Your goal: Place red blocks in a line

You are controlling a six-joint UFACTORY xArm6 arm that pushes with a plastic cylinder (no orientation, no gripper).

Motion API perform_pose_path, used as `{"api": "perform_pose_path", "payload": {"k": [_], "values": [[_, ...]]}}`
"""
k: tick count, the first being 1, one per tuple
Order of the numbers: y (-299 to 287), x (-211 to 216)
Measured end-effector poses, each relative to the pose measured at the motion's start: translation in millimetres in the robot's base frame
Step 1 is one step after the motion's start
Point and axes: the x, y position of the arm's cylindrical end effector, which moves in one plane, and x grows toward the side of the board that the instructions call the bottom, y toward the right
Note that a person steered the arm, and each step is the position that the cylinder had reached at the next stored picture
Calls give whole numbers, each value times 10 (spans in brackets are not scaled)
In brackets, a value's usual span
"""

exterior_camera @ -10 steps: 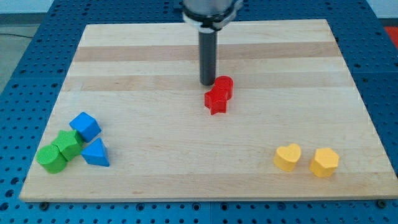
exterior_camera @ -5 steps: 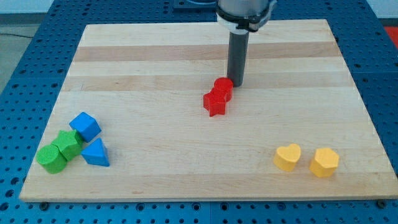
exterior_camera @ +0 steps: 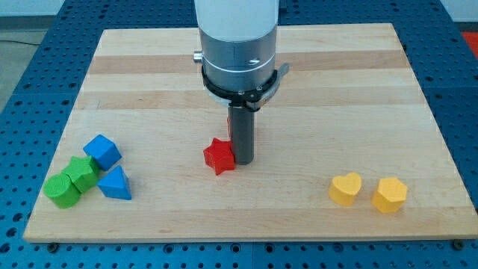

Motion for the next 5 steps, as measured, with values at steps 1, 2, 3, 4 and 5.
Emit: {"api": "perform_pose_path", "payload": {"k": [1,2,3,4,5], "values": [[-421,-348],[-678,-184],[-845,-62],[-1197,-46],[-1137,129]]}}
